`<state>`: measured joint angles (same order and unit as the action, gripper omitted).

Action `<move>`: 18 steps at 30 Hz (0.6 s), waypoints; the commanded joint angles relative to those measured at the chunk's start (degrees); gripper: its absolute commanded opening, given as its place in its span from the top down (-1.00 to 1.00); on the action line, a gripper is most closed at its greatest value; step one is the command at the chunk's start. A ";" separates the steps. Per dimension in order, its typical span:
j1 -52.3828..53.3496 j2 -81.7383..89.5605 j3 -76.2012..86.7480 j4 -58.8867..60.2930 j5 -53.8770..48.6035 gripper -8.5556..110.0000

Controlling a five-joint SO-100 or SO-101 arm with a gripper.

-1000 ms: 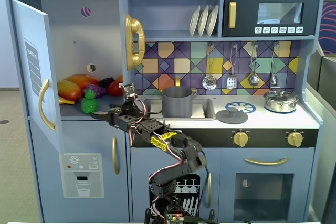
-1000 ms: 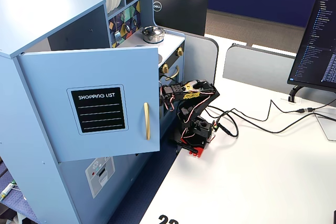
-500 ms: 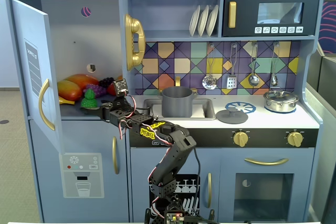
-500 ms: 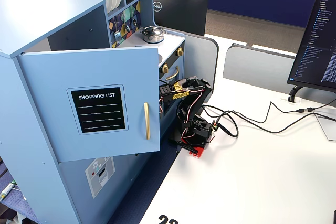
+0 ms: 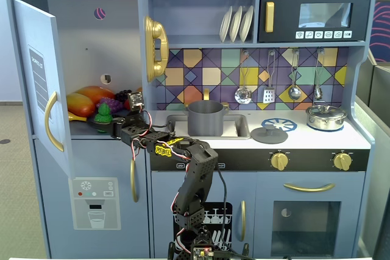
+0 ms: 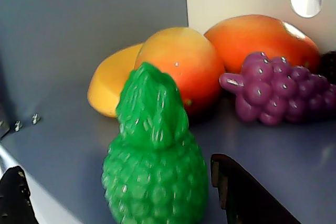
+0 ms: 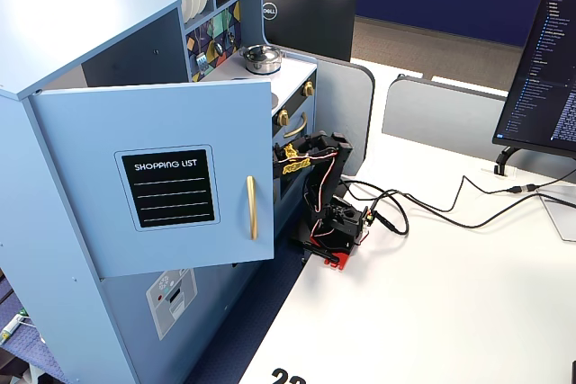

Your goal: Pick up the green pineapple from the left cabinet and place it in the gray recipient

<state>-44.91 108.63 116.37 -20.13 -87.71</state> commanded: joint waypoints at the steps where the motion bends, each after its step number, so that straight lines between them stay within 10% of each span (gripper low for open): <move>1: 0.79 -0.79 -4.22 -2.11 0.79 0.19; 18: -0.53 -8.70 -11.87 -2.02 -0.35 0.33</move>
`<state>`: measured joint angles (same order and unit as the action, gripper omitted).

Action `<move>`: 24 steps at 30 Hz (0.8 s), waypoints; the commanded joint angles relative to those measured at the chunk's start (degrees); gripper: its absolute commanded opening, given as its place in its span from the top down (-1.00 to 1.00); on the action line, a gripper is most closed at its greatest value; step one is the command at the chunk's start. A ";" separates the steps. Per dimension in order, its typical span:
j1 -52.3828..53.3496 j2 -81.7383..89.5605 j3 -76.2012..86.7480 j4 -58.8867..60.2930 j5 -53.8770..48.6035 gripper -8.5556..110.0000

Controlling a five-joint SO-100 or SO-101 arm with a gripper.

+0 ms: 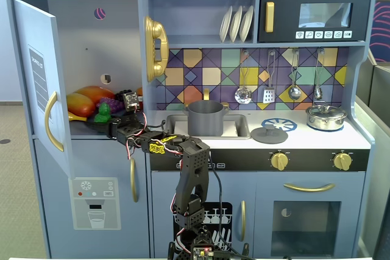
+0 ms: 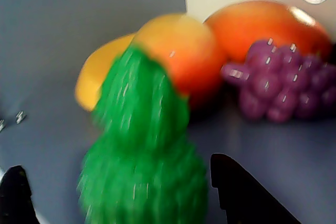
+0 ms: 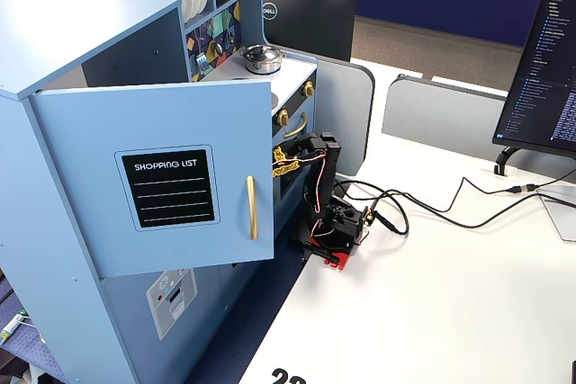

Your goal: Pick up the green pineapple from the left cabinet and place it in the gray recipient

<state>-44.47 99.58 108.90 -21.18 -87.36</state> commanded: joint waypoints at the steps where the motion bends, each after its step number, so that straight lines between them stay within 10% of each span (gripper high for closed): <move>1: -1.23 0.35 -4.13 -0.79 -1.32 0.45; 4: -2.20 0.88 -3.25 0.88 -5.98 0.85; 24: -9.93 57.66 21.80 12.13 -12.92 0.86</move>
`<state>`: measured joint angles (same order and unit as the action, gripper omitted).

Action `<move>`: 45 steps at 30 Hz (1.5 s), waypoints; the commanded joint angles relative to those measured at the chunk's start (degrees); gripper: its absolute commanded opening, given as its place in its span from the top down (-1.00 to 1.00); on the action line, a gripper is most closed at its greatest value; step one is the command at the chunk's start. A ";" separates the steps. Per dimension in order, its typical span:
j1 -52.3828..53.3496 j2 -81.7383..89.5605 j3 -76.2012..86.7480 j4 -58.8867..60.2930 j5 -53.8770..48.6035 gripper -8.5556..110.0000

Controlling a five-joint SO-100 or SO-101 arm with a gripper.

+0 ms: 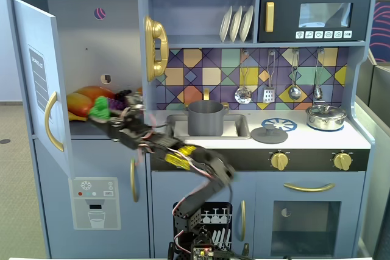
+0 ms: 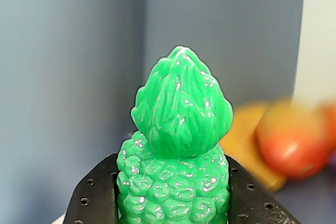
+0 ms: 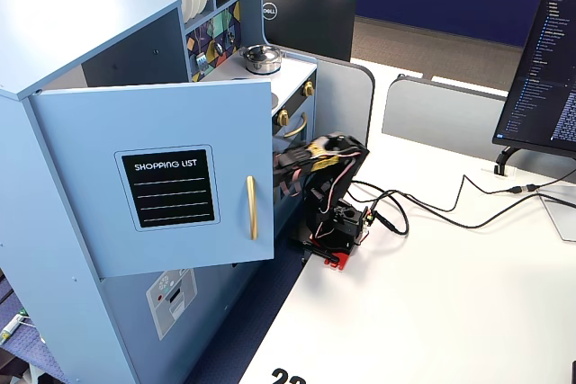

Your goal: Pick up the green pineapple from the left cabinet and place it in the gray recipient

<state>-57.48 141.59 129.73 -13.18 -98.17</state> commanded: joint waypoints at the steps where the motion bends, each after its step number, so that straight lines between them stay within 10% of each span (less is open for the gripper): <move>1: 5.54 17.93 1.23 5.10 -2.29 0.86; 15: 53.88 8.09 -16.52 16.26 13.89 0.86; 33: 59.33 -23.47 -34.98 24.87 4.57 0.86; 40: 61.08 -23.12 -33.84 31.90 7.56 0.28; 45: 61.52 -19.78 -38.50 39.20 6.77 0.28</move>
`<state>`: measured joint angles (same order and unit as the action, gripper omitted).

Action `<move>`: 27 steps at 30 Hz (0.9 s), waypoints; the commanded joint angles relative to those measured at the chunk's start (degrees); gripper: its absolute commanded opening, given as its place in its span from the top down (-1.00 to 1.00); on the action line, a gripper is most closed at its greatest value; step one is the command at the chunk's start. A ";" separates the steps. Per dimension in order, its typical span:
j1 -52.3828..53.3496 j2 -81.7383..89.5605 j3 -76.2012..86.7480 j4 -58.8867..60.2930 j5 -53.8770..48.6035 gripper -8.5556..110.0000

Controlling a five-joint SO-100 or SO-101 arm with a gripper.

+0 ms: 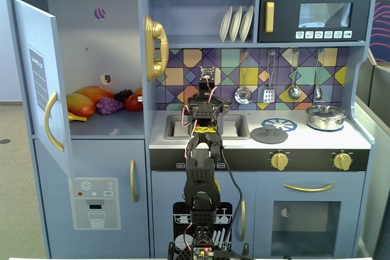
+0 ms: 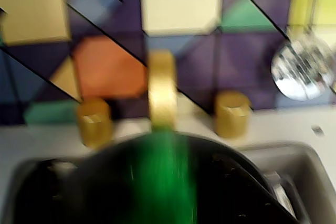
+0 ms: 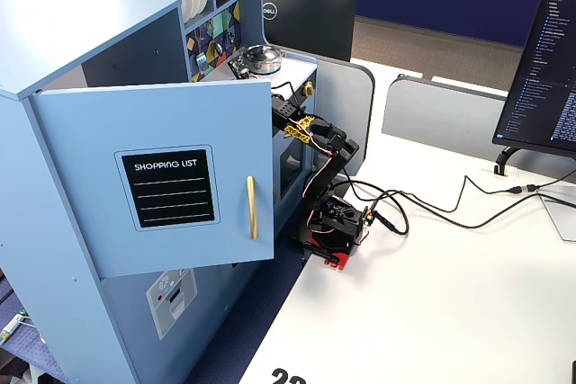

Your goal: Pick up the green pineapple from the left cabinet and place it in the gray recipient

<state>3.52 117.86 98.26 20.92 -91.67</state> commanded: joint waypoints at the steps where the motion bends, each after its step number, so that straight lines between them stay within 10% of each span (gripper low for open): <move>1: 0.70 6.33 -7.91 9.23 -0.18 0.29; 11: 2.29 35.77 12.04 45.62 -6.33 0.75; 27: 0.35 54.05 66.97 31.03 2.99 0.86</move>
<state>4.57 167.61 158.47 53.96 -91.32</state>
